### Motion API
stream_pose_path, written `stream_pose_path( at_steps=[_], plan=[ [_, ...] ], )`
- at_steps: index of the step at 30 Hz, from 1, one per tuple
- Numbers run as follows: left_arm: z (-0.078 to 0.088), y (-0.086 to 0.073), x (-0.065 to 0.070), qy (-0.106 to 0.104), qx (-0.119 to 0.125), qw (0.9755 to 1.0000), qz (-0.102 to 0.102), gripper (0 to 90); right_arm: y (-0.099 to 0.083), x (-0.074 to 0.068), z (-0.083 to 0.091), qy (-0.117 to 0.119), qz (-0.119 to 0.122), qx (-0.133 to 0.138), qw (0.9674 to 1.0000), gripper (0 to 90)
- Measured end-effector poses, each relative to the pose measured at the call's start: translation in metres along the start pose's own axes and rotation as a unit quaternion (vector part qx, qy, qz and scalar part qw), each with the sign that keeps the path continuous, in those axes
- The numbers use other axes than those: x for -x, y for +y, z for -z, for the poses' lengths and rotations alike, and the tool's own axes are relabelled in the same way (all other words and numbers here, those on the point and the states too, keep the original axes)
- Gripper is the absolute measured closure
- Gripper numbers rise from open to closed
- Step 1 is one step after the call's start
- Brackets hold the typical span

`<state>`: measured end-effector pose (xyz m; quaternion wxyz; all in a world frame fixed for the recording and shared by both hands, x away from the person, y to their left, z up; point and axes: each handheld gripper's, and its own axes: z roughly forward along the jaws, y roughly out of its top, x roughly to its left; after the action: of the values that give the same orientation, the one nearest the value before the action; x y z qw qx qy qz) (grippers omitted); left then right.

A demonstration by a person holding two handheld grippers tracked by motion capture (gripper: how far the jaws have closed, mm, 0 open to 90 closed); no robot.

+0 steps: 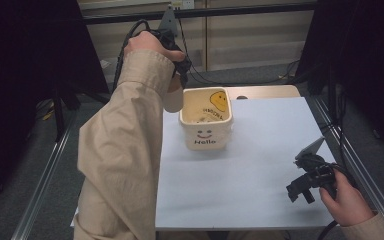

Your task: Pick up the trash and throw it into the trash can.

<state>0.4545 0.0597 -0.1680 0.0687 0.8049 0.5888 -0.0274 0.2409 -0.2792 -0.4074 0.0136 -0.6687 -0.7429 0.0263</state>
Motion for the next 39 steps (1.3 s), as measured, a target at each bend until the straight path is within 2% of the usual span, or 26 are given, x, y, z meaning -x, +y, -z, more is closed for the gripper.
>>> stream_pose_path(
  at_steps=[3, 4, 5, 8, 9, 10, 11, 13, 14, 17, 20, 21, 27, 31, 34, 37, 39],
  plan=[
    [-0.005, 0.007, 0.006, -0.004, 0.0, 1.0, -0.003, 21.4, 0.0, 0.001, 0.001, -0.002, 0.004, 0.001, 1.0, 5.1],
    [-0.006, 0.01, 0.008, -0.007, -0.002, 0.9999, -0.009, 21.4, 0.0, 0.0, 0.002, 0.0, -0.002, 0.0, 1.0, 5.0],
    [-0.008, 0.012, 0.01, -0.009, -0.004, 0.9999, -0.008, 21.5, 0.0, 0.001, 0.0, 0.005, -0.003, 0.012, 0.9999, 4.9],
    [-0.015, 0.02, 0.015, -0.012, -0.009, 0.9998, -0.013, 21.4, 0.001, -0.002, 0.001, 0.006, -0.013, 0.005, 0.9999, 5.1],
    [-0.017, 0.022, 0.016, -0.012, -0.01, 0.9997, -0.017, 21.4, 0.001, -0.001, 0.002, 0.001, -0.012, 0.001, 0.9999, 5.0],
    [-0.019, 0.024, 0.018, -0.011, -0.009, 0.9998, -0.016, 21.4, 0.001, 0.001, 0.0, 0.006, -0.002, 0.013, 0.9999, 4.9],
    [-0.021, 0.026, 0.019, -0.013, -0.009, 0.9997, -0.02, 21.4, 0.001, 0.001, 0.0, 0.0, 0.004, 0.011, 0.9999, 5.1],
    [-0.025, 0.029, 0.021, -0.014, -0.01, 0.9996, -0.022, 21.4, 0.001, -0.001, -0.001, 0.007, -0.004, 0.01, 0.9999, 5.1],
    [-0.026, 0.03, 0.022, -0.014, -0.01, 0.9996, -0.022, 21.3, 0.001, -0.001, 0.001, -0.001, 0.001, 0.002, 1.0, 5.1],
    [-0.031, 0.033, 0.024, -0.016, -0.011, 0.9995, -0.023, 21.2, 0.002, 0.001, 0.0, -0.002, 0.013, 0.003, 0.9999, 5.1],
    [-0.036, 0.036, 0.026, -0.013, -0.011, 0.9994, -0.031, 21.2, 0.003, 0.0, 0.001, -0.001, 0.002, 0.0, 1.0, 5.2],
    [-0.038, 0.036, 0.027, -0.014, -0.012, 0.9993, -0.031, 21.2, 0.002, 0.0, 0.0, -0.004, 0.012, 0.006, 0.9999, 5.0],
    [-0.049, 0.04, 0.03, -0.014, -0.011, 0.9991, -0.037, 20.9, 0.002, -0.001, 0.001, -0.002, 0.011, 0.002, 0.9999, 5.1],
    [-0.059, 0.042, 0.032, -0.005, -0.016, 0.9991, -0.039, 20.8, 0.002, -0.001, 0.001, -0.003, 0.007, 0.002, 1.0, 5.1],
    [-0.065, 0.043, 0.032, -0.009, -0.02, 0.999, -0.038, 20.6, 0.002, -0.001, -0.001, 0.0, 0.007, 0.012, 0.9999, 5.1],
    [-0.071, 0.044, 0.031, -0.004, -0.021, 0.9991, -0.036, 20.5, 0.002, -0.002, 0.0, 0.002, 0.001, 0.011, 0.9999, 5.0],
    [-0.075, 0.044, 0.029, -0.007, -0.023, 0.9991, -0.034, 20.4, 0.002, -0.002, 0.0, 0.002, 0.007, 0.011, 0.9999, 5.1]
  ],
)
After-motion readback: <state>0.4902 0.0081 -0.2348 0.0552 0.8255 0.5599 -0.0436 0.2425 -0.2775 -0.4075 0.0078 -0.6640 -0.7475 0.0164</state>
